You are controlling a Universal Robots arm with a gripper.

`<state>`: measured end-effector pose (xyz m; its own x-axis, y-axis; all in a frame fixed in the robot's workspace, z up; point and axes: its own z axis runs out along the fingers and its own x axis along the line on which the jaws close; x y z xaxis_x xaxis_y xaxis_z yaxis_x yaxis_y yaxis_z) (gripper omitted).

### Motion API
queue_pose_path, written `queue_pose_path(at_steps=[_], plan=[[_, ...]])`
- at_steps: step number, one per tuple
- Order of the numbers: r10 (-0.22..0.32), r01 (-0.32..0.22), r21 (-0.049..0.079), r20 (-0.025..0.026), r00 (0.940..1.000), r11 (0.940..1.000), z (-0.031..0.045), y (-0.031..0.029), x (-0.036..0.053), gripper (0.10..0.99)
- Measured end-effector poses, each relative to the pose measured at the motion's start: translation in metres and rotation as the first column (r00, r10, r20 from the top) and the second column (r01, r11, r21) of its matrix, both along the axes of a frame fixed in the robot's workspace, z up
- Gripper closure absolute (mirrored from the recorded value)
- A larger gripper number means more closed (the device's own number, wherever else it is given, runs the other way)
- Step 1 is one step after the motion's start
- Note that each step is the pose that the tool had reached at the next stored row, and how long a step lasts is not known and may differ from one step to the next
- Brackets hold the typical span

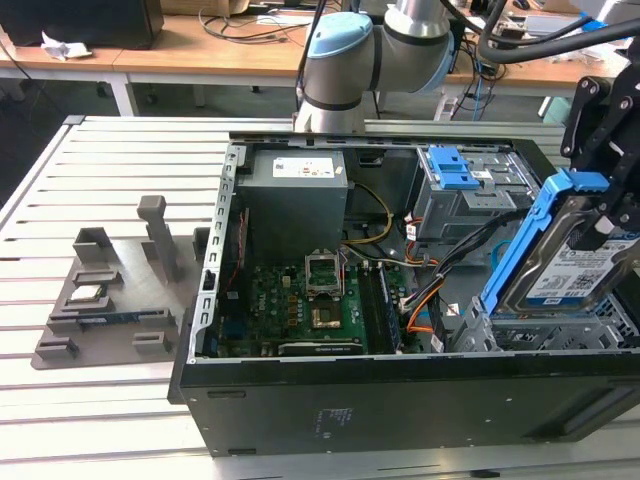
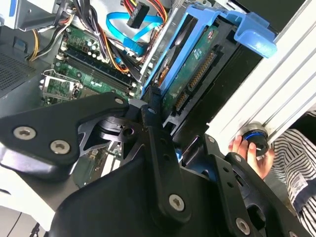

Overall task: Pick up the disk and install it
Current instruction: 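Insert the disk into the insertion slot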

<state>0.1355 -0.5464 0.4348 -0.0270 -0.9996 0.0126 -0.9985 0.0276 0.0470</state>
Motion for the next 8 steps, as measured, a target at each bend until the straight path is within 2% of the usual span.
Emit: queue_pose_path(at_steps=[2,8], plan=[[0.000,0.000,-0.001,0.0000,1.0000,1.0000,-0.0031,0.0003,0.0001,0.722],[0.000,0.000,-0.001,0.0000,1.0000,1.0000,-0.0190,0.0003,0.0001,0.722]])
